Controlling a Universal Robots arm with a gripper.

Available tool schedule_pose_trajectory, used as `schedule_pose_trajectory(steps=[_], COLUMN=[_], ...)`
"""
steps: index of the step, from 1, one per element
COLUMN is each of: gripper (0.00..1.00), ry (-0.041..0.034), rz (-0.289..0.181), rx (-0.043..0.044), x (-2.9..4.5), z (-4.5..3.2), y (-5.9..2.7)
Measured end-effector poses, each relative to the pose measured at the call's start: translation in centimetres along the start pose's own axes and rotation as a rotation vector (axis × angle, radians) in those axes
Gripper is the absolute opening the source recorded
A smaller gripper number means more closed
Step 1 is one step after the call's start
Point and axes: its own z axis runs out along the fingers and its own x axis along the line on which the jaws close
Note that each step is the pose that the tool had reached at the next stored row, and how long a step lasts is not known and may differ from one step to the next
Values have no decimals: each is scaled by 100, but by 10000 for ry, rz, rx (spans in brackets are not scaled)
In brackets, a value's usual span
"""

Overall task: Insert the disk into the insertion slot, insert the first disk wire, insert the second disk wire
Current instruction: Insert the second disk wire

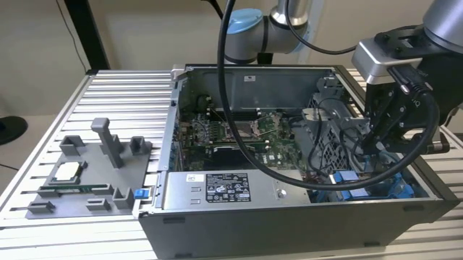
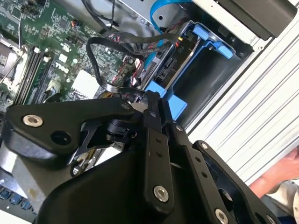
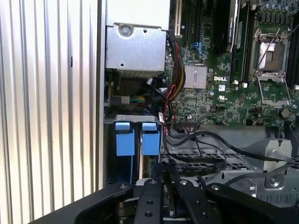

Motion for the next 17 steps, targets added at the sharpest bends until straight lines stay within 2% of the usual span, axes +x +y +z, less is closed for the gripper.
schedule_pose_trajectory(steps=[9, 15, 17], gripper=[0, 0, 0], ry=[0, -1, -1], rz=[-2, -4, -4], rx=[6, 34, 36], x=[0, 13, 18], z=[2, 99, 135], y=[-1, 1, -25])
